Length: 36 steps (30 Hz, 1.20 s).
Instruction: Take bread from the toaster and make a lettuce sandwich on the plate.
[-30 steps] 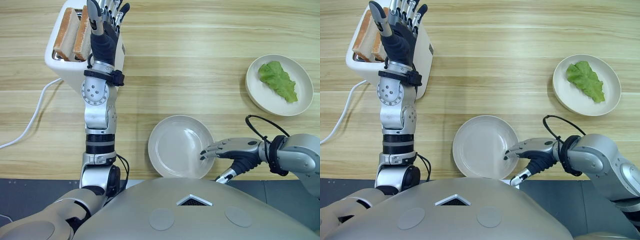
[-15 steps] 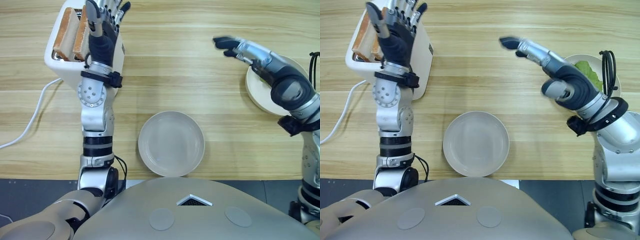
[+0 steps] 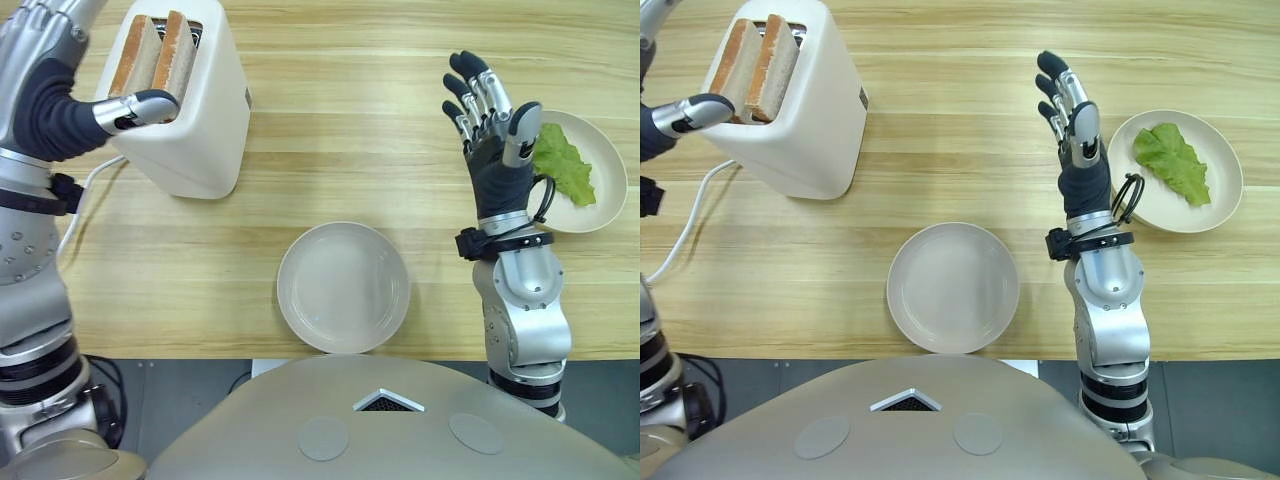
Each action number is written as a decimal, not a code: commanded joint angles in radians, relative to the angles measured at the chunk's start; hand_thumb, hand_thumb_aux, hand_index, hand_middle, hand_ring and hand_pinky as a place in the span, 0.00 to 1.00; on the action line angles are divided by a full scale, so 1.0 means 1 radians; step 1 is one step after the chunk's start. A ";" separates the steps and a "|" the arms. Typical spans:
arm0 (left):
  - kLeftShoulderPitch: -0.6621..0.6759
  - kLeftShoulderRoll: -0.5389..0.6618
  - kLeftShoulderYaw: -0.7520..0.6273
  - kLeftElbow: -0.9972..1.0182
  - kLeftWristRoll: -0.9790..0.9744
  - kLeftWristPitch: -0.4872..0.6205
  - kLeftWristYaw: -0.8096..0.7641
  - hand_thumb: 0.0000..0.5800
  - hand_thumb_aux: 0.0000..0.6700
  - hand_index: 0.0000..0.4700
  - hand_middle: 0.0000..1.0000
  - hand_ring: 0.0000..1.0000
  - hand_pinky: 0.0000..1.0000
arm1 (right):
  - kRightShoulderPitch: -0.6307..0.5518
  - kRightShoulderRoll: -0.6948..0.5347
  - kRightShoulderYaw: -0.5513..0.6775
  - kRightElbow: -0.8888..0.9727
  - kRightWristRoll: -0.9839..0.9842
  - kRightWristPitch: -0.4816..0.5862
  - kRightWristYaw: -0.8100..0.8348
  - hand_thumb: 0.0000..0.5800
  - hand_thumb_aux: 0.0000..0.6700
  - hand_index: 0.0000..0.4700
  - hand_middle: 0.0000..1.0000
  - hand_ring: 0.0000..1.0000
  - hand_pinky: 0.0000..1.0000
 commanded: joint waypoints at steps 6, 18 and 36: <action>0.012 0.078 0.008 0.174 0.176 0.016 0.071 0.00 0.00 0.00 0.00 0.00 0.00 | 0.048 -0.025 0.066 0.034 -0.133 -0.073 0.015 0.00 0.00 0.00 0.00 0.00 0.00; -0.033 0.040 -0.117 0.174 0.186 0.077 0.062 0.05 0.02 0.02 0.00 0.00 0.00 | 0.065 -0.027 0.038 0.070 -0.159 -0.109 0.037 0.00 0.00 0.00 0.00 0.00 0.00; -0.072 0.036 -0.209 0.239 0.203 0.107 0.082 0.71 0.46 0.46 0.00 0.00 0.00 | 0.093 -0.024 0.022 0.098 -0.195 -0.146 0.046 0.00 0.00 0.00 0.00 0.00 0.00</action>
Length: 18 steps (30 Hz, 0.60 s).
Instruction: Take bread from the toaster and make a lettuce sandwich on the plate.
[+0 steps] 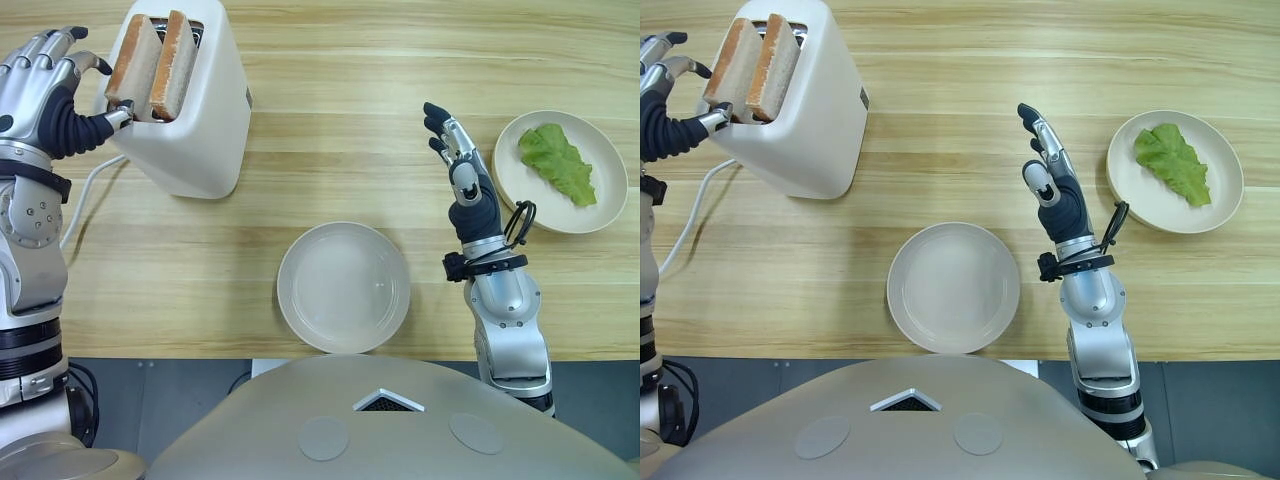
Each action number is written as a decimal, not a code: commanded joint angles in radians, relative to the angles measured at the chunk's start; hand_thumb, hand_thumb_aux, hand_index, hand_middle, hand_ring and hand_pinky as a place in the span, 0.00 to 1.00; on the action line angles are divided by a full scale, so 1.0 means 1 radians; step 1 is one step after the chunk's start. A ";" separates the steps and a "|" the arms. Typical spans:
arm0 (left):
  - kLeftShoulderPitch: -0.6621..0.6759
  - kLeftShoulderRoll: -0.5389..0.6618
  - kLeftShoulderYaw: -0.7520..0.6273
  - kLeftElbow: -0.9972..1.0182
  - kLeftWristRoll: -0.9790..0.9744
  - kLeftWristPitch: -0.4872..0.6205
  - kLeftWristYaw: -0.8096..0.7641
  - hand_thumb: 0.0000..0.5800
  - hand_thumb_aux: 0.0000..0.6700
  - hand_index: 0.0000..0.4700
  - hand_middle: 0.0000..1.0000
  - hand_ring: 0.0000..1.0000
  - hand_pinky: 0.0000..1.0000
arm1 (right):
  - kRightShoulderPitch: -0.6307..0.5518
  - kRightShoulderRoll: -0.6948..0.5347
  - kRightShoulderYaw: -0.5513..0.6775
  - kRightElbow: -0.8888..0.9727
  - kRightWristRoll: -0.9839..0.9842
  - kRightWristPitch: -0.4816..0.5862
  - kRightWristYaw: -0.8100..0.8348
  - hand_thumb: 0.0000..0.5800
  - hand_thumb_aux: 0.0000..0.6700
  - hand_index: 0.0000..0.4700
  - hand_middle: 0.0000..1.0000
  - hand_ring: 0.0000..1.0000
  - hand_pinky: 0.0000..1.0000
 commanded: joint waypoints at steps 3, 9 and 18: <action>-0.028 -0.025 -0.046 0.017 -0.009 0.019 -0.004 0.72 0.47 0.47 0.00 0.00 0.00 | 0.004 -0.004 -0.001 0.031 -0.020 -0.014 0.009 0.00 0.00 0.00 0.00 0.00 0.00; -0.087 -0.035 -0.091 0.107 0.008 0.049 0.014 0.74 0.49 0.49 0.00 0.00 0.00 | 0.005 -0.006 0.021 0.049 -0.070 -0.031 0.003 0.00 0.00 0.00 0.00 0.00 0.00; -0.186 -0.053 -0.203 0.268 0.050 0.075 0.083 0.75 0.50 0.50 0.00 0.00 0.00 | 0.009 -0.002 0.023 0.074 -0.102 -0.060 -0.003 0.00 0.00 0.00 0.00 0.00 0.00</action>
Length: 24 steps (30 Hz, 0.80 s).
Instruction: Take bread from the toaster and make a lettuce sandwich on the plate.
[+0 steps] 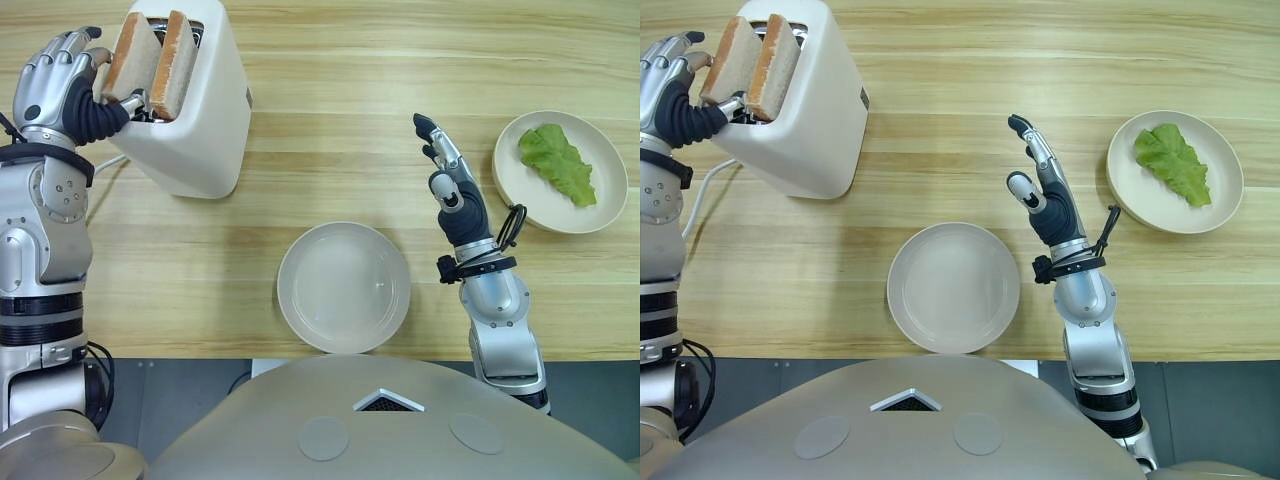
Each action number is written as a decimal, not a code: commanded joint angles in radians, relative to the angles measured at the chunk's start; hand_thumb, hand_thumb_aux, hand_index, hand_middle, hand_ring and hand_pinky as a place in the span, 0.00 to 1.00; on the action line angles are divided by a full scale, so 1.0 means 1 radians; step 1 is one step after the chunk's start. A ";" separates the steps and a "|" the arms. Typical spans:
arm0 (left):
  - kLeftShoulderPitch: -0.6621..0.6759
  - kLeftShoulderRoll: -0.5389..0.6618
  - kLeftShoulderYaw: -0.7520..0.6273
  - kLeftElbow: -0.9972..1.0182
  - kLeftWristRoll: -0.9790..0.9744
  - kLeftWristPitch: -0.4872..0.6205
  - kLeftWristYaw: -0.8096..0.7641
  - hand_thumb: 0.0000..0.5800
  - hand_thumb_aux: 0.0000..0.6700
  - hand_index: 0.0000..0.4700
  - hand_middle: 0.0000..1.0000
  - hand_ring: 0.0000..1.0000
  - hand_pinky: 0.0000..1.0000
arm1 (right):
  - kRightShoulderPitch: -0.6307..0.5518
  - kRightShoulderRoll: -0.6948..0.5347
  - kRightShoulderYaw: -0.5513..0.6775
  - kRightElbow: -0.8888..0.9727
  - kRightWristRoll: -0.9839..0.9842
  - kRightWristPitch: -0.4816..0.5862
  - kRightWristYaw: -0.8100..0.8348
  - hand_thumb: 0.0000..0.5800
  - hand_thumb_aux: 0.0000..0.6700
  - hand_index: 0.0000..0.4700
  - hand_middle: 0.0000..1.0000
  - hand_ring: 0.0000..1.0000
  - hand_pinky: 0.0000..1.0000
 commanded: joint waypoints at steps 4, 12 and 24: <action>-0.058 -0.018 -0.095 0.103 0.020 0.014 0.015 0.88 0.65 0.65 0.00 0.00 0.00 | 0.017 -0.002 -0.007 0.022 -0.016 -0.025 -0.006 0.00 0.00 0.00 0.00 0.00 0.00; -0.081 -0.040 -0.030 0.068 -0.130 -0.015 0.031 1.00 1.00 1.00 1.00 1.00 1.00 | 0.028 -0.004 -0.018 0.058 -0.025 -0.049 -0.018 0.00 0.00 0.00 0.00 0.00 0.00; -0.199 0.059 0.245 -0.033 -0.470 -0.077 -0.054 1.00 1.00 1.00 1.00 1.00 1.00 | 0.021 0.000 -0.038 0.094 -0.046 -0.060 -0.029 0.00 0.00 0.00 0.00 0.00 0.00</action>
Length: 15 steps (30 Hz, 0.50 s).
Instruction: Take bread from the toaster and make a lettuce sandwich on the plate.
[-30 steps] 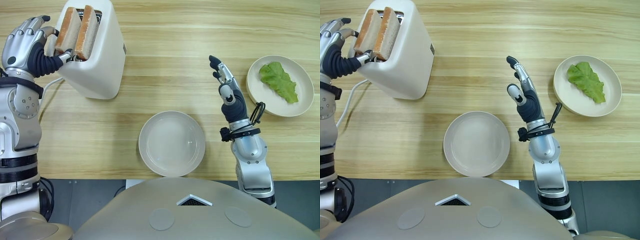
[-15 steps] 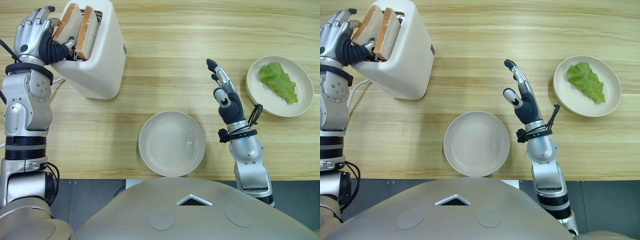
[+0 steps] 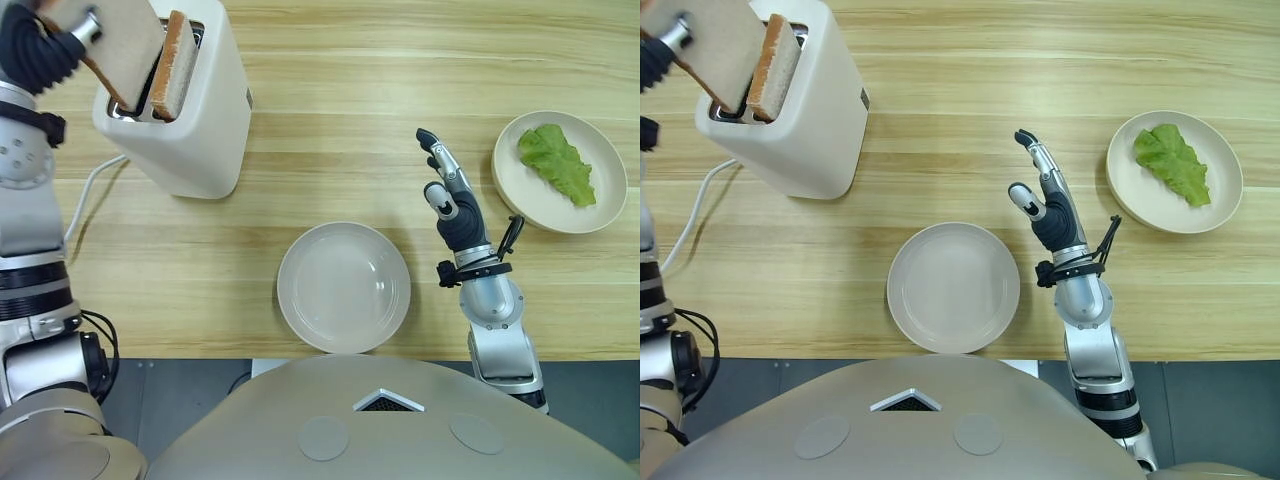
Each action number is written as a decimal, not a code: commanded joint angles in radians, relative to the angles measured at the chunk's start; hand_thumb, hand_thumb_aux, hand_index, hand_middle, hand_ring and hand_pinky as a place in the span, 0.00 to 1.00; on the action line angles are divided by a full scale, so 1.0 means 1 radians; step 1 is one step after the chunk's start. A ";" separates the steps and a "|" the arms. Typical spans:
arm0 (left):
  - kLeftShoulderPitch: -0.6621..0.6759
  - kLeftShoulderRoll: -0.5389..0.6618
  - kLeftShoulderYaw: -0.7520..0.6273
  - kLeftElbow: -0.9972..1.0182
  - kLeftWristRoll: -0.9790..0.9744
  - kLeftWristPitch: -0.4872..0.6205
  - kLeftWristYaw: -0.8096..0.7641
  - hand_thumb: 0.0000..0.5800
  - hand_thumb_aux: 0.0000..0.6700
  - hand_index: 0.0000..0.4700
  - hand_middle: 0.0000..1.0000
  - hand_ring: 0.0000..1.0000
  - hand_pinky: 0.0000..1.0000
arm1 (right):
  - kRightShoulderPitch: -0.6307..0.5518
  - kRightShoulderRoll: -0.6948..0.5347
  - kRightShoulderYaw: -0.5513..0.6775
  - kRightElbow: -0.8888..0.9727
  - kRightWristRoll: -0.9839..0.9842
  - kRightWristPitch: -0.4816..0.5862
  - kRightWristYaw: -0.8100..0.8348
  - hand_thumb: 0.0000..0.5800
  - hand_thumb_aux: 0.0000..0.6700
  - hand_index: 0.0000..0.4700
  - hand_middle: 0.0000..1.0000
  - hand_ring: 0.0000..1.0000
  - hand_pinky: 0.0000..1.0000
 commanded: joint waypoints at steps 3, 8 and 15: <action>-0.029 0.034 0.141 -0.136 -0.219 0.077 -0.127 1.00 1.00 1.00 1.00 1.00 1.00 | -0.028 -0.015 -0.050 -0.029 -0.014 0.039 0.012 0.00 0.00 0.00 0.00 0.00 0.00; -0.020 -0.013 0.241 -0.292 -0.492 0.232 -0.218 1.00 1.00 1.00 1.00 1.00 1.00 | -0.058 -0.180 -0.190 -0.035 -0.260 0.069 -0.014 0.00 0.00 0.00 0.00 0.00 0.00; 0.008 -0.101 0.235 -0.527 -0.913 0.513 -0.255 1.00 1.00 1.00 1.00 1.00 1.00 | -0.174 -0.477 -0.336 0.303 -0.470 0.034 -0.099 0.00 0.00 0.00 0.00 0.00 0.00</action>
